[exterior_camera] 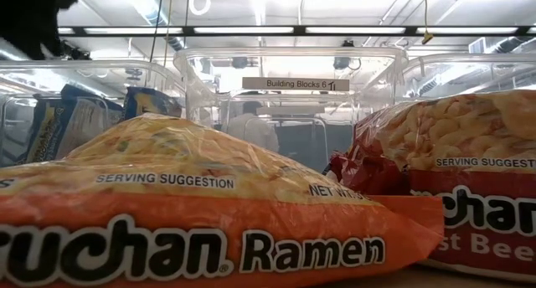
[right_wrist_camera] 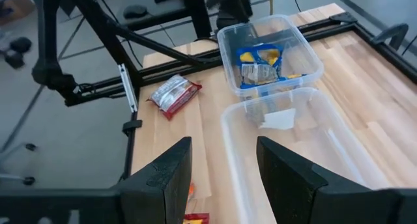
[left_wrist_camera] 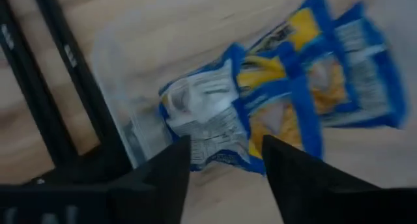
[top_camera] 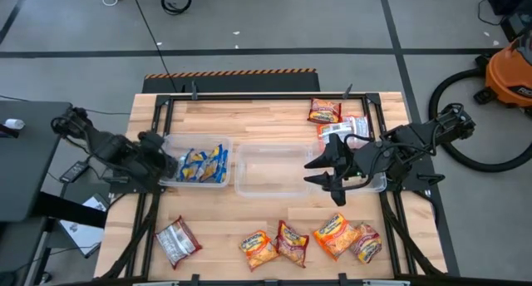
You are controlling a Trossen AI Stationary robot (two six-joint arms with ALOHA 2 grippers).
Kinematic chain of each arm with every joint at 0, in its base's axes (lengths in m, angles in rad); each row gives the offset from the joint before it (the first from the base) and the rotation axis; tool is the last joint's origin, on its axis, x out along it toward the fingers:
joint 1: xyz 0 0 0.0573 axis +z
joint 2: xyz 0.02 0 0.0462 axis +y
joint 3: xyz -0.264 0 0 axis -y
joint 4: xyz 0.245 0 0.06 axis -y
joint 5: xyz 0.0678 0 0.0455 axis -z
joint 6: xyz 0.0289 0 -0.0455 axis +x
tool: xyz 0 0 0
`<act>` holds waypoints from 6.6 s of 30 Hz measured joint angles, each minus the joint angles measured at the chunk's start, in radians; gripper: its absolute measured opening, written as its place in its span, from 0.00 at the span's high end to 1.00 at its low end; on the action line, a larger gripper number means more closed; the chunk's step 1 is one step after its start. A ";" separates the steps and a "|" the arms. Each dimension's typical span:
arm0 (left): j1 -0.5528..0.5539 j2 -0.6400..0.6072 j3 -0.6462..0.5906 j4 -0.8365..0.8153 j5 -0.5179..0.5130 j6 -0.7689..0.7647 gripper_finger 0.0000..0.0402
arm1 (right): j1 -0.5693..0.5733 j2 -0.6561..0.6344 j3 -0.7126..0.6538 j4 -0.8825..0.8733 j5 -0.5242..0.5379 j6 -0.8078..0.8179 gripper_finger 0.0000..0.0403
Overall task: Sort Maruchan noodles
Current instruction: Put the blue noodle pack into the left transparent bin, then put the orange noodle pack into the middle transparent bin
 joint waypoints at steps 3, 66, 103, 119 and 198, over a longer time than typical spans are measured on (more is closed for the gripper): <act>0.020 0.001 0.094 0.017 -0.024 0.112 0.42 | -0.011 0.000 0.000 0.000 0.000 -0.026 0.56; -0.260 1.205 0.247 1.251 -0.025 0.547 0.33 | 0.461 0.124 0.000 -0.162 0.098 0.482 0.56; -0.089 0.657 0.247 1.485 -0.043 0.530 0.97 | 0.469 0.124 -0.001 0.059 0.335 0.155 0.56; 0.404 0.523 0.247 1.461 0.215 0.781 0.98 | 0.194 0.123 -0.001 0.360 0.688 -0.630 0.53; 0.954 0.760 0.304 1.196 1.362 1.313 0.97 | -0.315 0.332 -0.034 0.196 0.041 -0.288 0.55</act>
